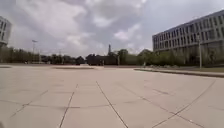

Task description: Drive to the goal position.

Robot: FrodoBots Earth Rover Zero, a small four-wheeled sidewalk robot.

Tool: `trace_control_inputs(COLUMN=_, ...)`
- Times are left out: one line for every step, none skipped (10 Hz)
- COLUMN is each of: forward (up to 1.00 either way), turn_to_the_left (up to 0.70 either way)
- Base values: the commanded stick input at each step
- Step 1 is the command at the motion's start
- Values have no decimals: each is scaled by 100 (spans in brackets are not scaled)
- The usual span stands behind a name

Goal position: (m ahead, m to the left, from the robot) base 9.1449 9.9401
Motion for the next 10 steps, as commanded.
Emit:
trace_control_inputs(forward=50, turn_to_the_left=-2)
trace_control_inputs(forward=50, turn_to_the_left=-2)
trace_control_inputs(forward=50, turn_to_the_left=-2)
trace_control_inputs(forward=50, turn_to_the_left=-2)
trace_control_inputs(forward=50, turn_to_the_left=-2)
trace_control_inputs(forward=50, turn_to_the_left=-2)
trace_control_inputs(forward=50, turn_to_the_left=-2)
trace_control_inputs(forward=50, turn_to_the_left=-2)
trace_control_inputs(forward=50, turn_to_the_left=-2)
trace_control_inputs(forward=50, turn_to_the_left=-2)
